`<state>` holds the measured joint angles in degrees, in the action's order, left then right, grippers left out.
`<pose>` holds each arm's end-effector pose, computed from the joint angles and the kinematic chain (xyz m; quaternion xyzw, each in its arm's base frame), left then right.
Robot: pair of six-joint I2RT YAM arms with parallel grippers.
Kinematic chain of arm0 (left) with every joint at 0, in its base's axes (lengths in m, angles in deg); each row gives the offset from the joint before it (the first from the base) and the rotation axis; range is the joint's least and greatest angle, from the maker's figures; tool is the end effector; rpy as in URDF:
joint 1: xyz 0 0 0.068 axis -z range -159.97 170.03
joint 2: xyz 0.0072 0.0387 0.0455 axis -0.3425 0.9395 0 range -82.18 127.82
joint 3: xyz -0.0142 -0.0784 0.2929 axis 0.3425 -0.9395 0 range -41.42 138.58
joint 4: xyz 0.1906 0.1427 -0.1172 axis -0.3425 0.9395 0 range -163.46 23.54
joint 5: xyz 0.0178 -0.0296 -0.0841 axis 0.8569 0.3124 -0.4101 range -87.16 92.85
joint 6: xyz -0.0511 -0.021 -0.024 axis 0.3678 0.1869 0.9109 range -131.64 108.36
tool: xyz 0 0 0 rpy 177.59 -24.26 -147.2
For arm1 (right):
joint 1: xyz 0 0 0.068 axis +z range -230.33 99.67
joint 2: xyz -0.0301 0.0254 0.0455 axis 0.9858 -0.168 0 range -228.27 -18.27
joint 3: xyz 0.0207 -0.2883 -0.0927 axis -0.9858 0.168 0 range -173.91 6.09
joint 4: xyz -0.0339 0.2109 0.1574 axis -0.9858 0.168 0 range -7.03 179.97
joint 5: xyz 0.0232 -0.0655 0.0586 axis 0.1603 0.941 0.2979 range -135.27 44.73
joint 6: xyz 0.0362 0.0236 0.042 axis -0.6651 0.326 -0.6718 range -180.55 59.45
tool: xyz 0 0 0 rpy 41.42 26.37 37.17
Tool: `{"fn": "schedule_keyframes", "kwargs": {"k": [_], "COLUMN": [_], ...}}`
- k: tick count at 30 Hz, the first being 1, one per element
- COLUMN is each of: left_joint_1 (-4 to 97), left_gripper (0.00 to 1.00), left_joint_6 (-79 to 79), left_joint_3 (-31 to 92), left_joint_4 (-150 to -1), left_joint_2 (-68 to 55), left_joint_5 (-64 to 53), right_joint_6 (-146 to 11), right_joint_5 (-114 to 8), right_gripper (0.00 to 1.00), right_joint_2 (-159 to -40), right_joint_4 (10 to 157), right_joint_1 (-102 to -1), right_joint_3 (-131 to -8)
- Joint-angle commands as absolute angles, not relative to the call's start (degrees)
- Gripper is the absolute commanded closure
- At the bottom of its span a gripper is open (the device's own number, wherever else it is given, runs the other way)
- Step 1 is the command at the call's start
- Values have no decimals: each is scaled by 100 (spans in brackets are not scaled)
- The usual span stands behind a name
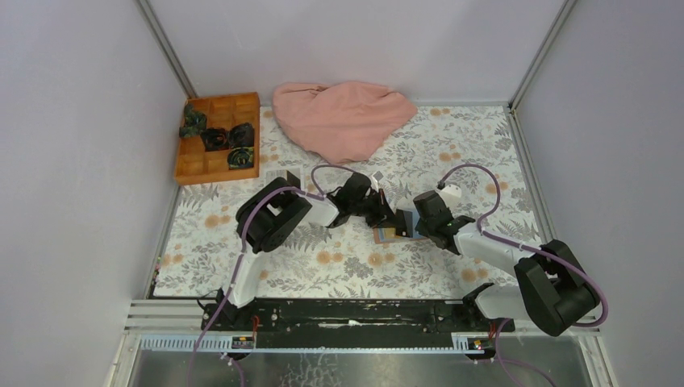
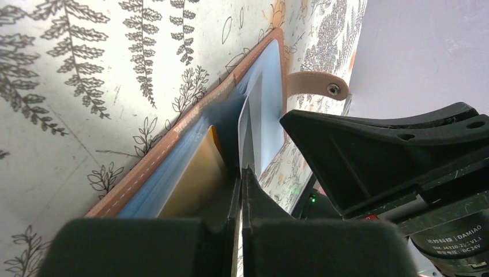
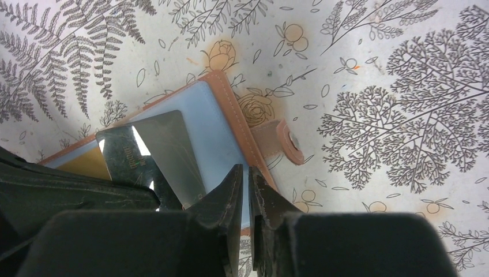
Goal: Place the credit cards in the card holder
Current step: Insert the credit card into the card holder.
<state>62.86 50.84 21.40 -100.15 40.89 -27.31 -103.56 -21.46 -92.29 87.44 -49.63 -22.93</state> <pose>0.3155 -0.3230 0.1125 -0.0239 0.8593 -0.5021 0.0948 0.2084 0.1028 0.1767 0.1694 0.9050 0.0485 0.3873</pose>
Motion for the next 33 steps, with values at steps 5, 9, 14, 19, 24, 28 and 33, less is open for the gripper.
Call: {"fn": "schedule_keyframes", "kwargs": {"k": [5,9,14,19,24,28,33], "left_joint_1": [6300,6343,6410,6446,6498,6530,6586], "left_gripper": [100,100,100,100,86,73,65], "left_joint_6": [5112,5225,5303,5310,5163,5092,4989], "left_joint_3": [1825,1817,1848,1906,1987,1983,2089], "left_joint_4": [-9769,-9878,-9953,-9899,-9647,-9504,-9182], "left_joint_2": [4205,4220,4277,4271,4171,4049,4019], "left_joint_5": [-2014,-1961,-1953,-1959,-1906,-1816,-1752], "right_joint_6": [-10558,-10598,-10603,-10671,-10742,-10770,-10809], "right_joint_5": [-1637,-1575,-1615,-1774,-1946,-2032,-2106], "right_gripper": [86,85,86,86,87,88,88], "right_joint_2": [-9184,-9093,-9187,-9514,-9535,-9568,-9545], "right_joint_4": [8846,8869,8807,8651,8559,8516,8447], "right_joint_1": [-5084,-5098,-5134,-5166,-5165,-5167,-5160], "right_joint_3": [-2334,-2319,-2306,-2268,-2141,-2104,-2008]}}
